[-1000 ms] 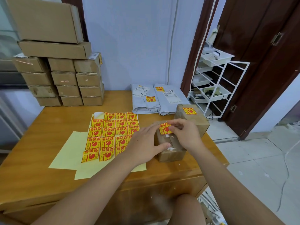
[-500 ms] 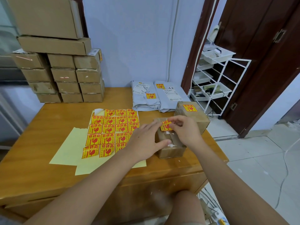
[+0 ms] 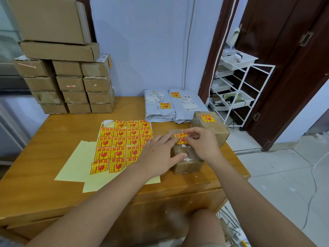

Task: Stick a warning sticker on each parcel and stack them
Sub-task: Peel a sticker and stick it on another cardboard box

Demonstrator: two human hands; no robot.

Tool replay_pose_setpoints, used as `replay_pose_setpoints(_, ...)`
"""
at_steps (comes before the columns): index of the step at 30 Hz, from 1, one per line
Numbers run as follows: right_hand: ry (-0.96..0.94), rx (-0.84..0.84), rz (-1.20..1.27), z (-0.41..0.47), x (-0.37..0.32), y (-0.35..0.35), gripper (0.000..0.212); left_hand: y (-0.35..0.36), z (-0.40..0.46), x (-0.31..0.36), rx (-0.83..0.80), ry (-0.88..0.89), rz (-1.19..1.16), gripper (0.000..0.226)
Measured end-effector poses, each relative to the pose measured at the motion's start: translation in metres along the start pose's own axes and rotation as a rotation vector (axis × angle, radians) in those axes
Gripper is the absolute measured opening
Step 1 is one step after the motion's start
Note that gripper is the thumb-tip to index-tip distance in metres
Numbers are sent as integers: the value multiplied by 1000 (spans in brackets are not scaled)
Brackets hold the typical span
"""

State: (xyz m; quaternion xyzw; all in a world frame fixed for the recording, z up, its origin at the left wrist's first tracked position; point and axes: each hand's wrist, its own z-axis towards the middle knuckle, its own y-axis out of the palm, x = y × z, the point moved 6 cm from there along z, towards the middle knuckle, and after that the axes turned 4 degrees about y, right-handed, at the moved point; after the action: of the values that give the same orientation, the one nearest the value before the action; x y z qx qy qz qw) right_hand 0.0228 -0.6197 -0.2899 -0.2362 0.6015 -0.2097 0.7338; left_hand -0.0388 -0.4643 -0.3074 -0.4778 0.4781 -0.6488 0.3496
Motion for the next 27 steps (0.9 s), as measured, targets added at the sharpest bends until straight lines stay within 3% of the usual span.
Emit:
replay_pose_setpoints(8,-33,9,-58,0,-3,2,18,-2,0,9,40,107,80,67)
replay_pose_setpoints(16,-63,75,-158,-2,-7,2,18,3,0,4,-19,80,87,66)
replay_pose_setpoints(22,-192,165,-260,-5,-16,-5,24,-3,-5,4,-41,69,82,64)
replay_pose_setpoints(27,-172,-24,-212,-2,-24,6,52,-9,-18,-2,-77,76,74,64)
